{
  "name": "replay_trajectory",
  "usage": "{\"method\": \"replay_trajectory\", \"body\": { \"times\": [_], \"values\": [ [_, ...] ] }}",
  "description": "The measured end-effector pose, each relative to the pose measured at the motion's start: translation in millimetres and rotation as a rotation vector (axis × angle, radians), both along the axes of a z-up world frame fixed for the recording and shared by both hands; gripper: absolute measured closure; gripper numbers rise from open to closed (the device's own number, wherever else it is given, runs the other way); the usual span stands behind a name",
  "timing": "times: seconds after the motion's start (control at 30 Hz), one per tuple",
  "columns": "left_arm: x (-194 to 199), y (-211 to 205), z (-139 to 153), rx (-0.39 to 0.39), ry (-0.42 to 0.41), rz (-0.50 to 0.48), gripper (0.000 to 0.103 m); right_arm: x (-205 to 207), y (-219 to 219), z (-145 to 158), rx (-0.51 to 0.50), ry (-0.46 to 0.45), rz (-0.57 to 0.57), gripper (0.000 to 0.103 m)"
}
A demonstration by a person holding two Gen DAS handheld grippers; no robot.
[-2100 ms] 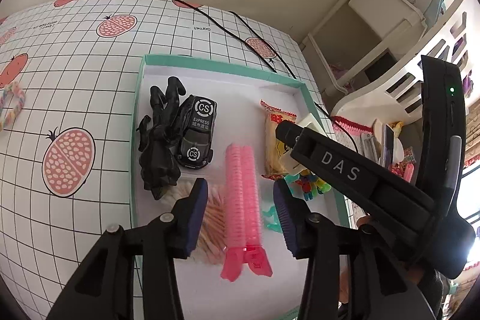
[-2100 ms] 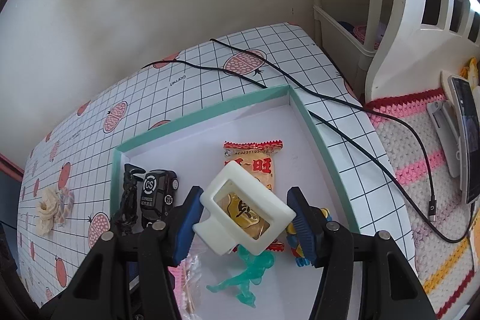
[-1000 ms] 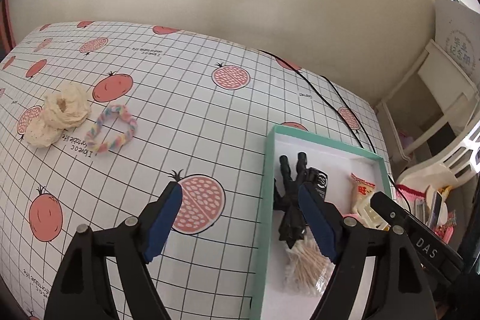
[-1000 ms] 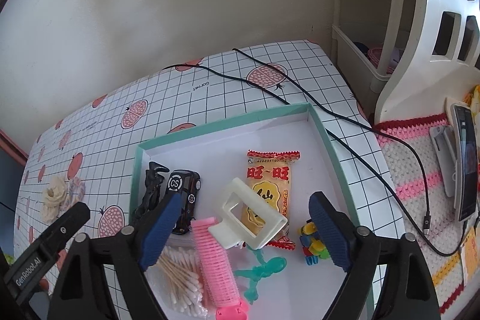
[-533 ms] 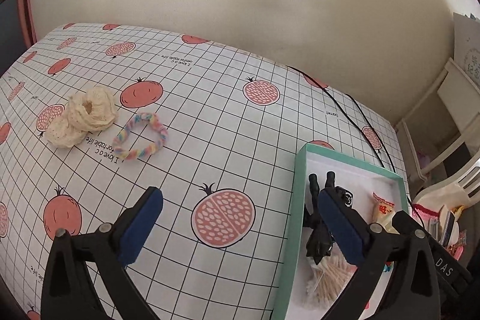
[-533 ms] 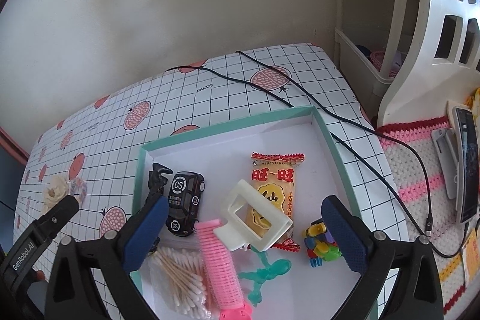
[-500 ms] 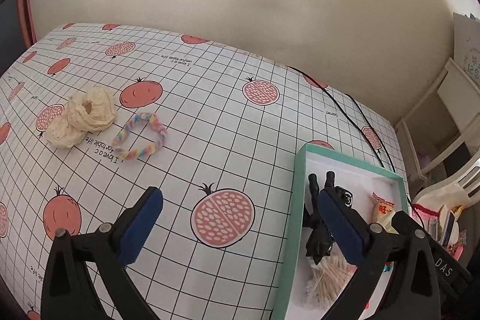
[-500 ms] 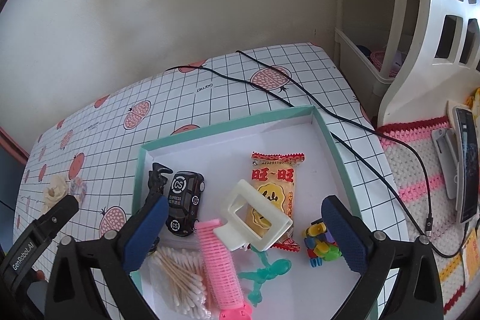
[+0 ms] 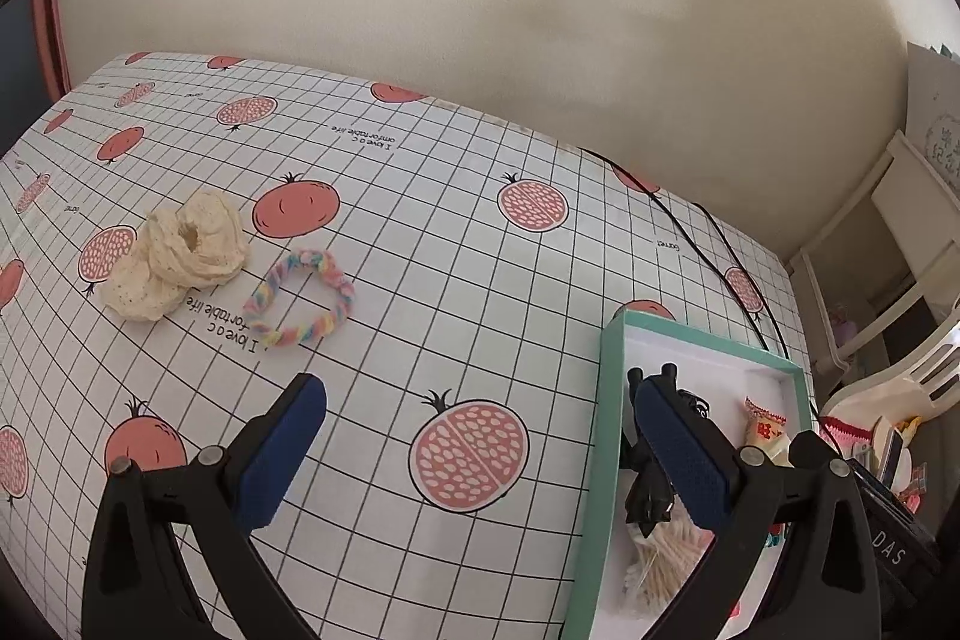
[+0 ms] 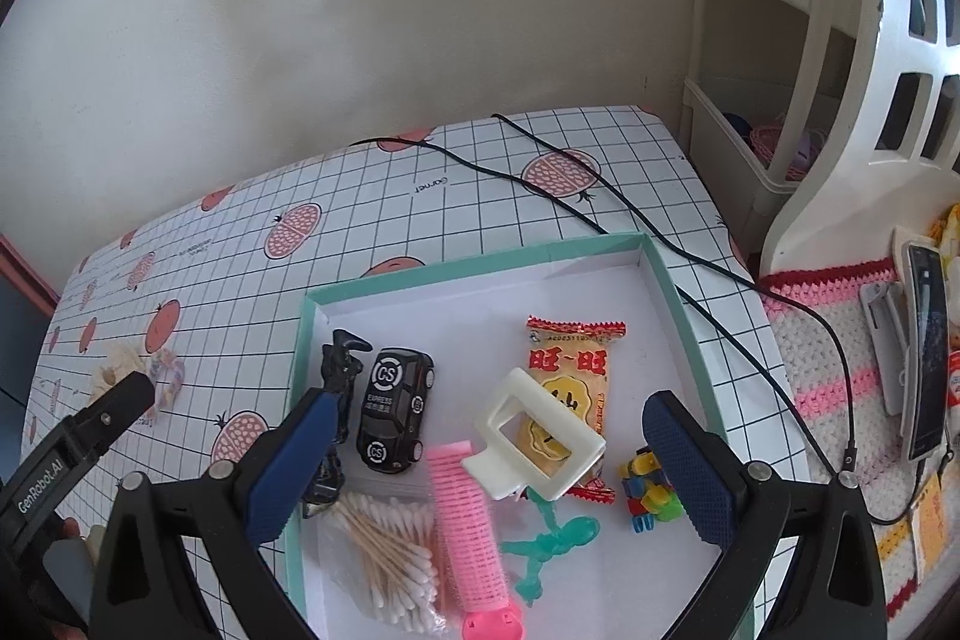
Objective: Organize objects
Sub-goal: 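Move both grippers back toward the lace scrunchie and rainbow hair tie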
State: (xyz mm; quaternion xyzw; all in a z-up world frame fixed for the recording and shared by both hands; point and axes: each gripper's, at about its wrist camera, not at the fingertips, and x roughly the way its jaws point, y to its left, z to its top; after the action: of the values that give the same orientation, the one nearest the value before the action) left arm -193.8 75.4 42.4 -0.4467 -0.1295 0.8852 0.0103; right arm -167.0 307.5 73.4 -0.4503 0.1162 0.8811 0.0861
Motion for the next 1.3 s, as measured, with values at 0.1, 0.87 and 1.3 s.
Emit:
{"method": "replay_trajectory", "body": {
  "times": [0.1,0.87,1.3],
  "values": [
    [-2.0,-16.5,3.7,0.000,0.003,0.015,0.000,-3.3,-12.7,4.6,0.004,0.011,0.020,0.000],
    [-6.5,-193.0,2.8,-0.059,-0.013,0.244,0.000,-47.2,-169.3,-19.3,-0.083,0.024,0.231,0.000],
    [-36.5,-215.5,-40.9,-0.016,-0.076,0.246,0.000,-75.5,-249.5,-66.9,-0.047,-0.011,0.379,0.000]
  ]
}}
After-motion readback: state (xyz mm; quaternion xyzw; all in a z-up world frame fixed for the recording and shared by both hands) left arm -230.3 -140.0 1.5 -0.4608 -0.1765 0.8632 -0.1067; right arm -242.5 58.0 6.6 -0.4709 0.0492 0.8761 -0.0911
